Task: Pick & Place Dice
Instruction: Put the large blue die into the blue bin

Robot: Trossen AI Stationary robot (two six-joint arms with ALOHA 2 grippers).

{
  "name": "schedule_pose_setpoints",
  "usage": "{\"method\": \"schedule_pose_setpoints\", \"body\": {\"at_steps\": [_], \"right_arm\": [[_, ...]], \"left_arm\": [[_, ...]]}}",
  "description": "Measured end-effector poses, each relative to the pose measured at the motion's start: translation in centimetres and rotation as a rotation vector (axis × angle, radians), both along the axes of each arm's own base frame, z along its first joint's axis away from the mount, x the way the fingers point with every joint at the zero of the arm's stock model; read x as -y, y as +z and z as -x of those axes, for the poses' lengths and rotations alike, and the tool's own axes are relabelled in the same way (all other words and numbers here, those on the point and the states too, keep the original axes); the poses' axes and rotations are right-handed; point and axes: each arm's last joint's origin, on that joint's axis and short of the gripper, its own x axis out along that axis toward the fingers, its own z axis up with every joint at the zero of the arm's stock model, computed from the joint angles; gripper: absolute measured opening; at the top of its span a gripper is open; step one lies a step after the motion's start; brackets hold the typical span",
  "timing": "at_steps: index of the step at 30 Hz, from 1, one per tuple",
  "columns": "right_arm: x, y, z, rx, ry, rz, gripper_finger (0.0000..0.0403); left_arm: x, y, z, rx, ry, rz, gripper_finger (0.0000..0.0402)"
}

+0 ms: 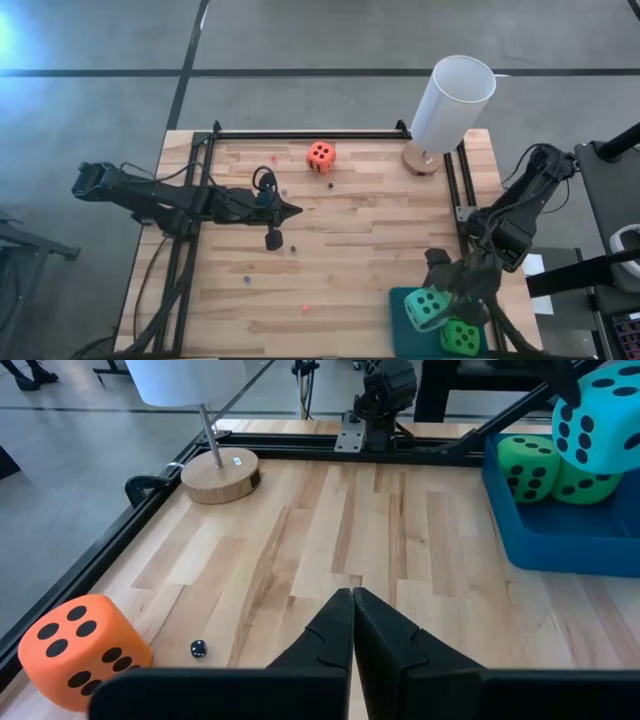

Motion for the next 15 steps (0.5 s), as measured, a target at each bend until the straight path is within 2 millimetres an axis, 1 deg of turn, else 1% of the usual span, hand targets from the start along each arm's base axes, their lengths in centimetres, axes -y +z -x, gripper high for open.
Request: {"method": "schedule_pose_setpoints", "body": {"at_steps": [6,15], "right_arm": [[-0.7,-0.5,0.8,0.001,-0.002,0.018,0.0354],[-1.4,-2.3,2.3,-0.027,-0.111,0.028,0.0354]], "left_arm": [[0.0,0.0,0.0,0.000,-0.001,0.000,0.0015],[0.0,0.0,0.0,0.000,0.000,0.001,0.0015]]}}
